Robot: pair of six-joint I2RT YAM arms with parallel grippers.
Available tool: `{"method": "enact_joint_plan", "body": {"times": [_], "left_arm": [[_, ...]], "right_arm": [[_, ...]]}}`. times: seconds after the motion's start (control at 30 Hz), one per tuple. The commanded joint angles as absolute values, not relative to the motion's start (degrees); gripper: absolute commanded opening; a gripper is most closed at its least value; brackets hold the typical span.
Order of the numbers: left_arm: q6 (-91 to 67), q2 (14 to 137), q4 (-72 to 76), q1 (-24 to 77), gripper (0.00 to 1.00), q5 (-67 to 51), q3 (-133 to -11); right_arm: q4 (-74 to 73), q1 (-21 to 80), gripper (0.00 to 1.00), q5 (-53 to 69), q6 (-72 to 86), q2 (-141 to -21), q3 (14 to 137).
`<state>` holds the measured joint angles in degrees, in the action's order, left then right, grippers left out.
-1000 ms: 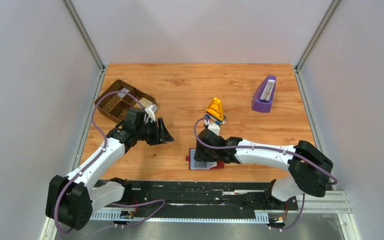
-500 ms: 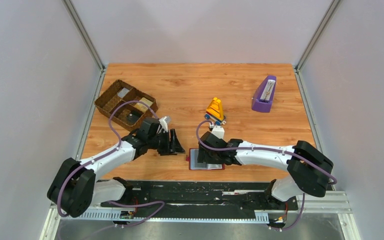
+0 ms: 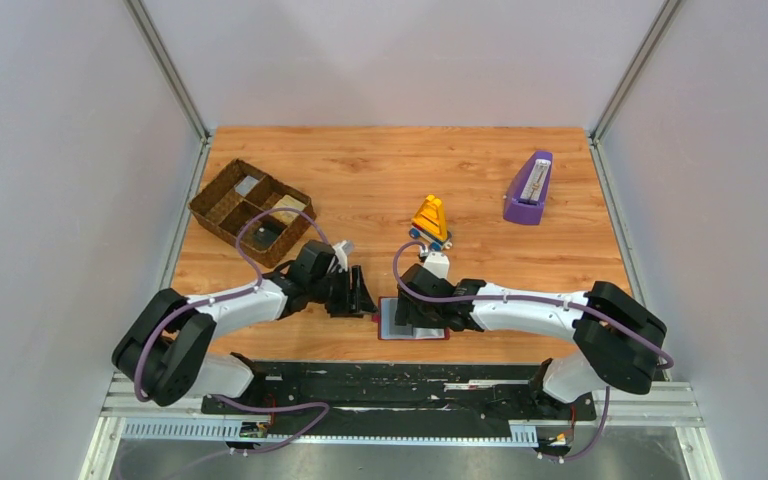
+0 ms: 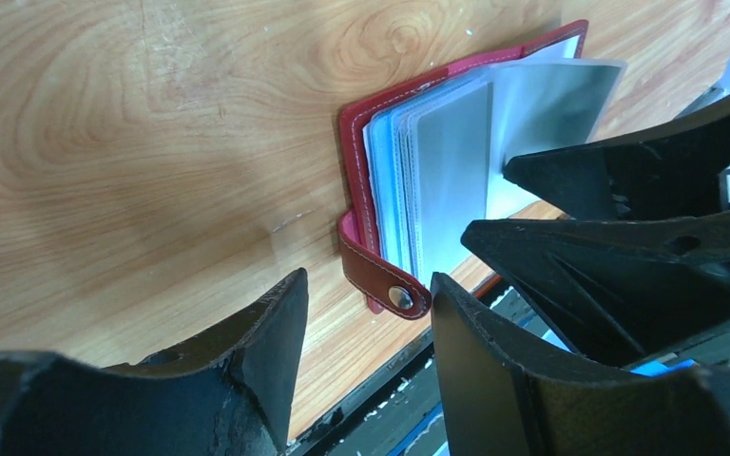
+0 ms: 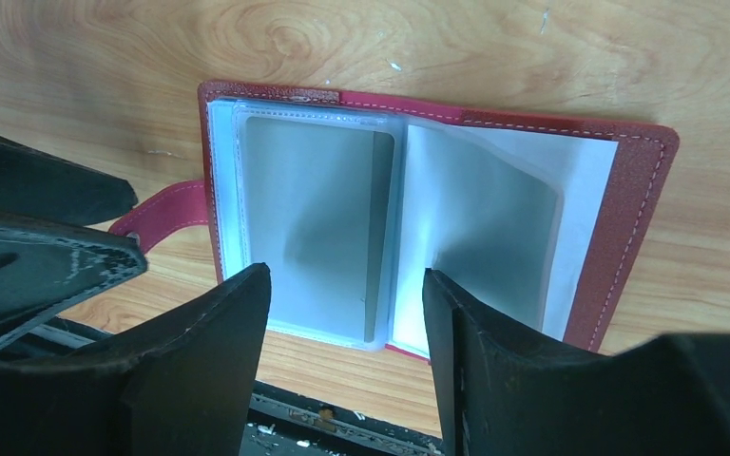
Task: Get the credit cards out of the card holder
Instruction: Remove the credit card from the card holder.
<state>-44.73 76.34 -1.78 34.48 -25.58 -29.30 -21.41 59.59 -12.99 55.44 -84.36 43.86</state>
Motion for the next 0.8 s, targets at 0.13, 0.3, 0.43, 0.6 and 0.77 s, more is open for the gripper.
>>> {"method": "enact_joint_plan", "body": {"times": [0.13, 0.3, 0.43, 0.6, 0.77], "left_arm": [[-44.55, 80.48, 0.98, 37.18, 0.55, -23.48, -31.31], [-45.19, 79.50, 0.63, 37.87, 0.23, -23.42, -31.81], [-45.81, 75.63, -0.57, 37.89, 0.01, -22.93, -31.89], [-46.12, 71.60, -2.58, 37.88, 0.00, -22.67, -31.99], [-46.71, 70.82, -2.34, 37.88, 0.00, -23.30, -31.96]], "right_arm": [[-18.75, 59.84, 0.62, -14.38, 55.96, -83.85, 43.15], [-18.19, 59.85, 0.70, -13.87, 54.86, -84.32, 43.88], [-18.28, 59.88, 0.72, -14.71, 54.77, -84.76, 44.59], [-18.38, 59.84, 0.72, -14.58, 54.68, -85.40, 45.12], [-17.30, 59.85, 0.72, -13.69, 54.15, -84.97, 45.03]]}}
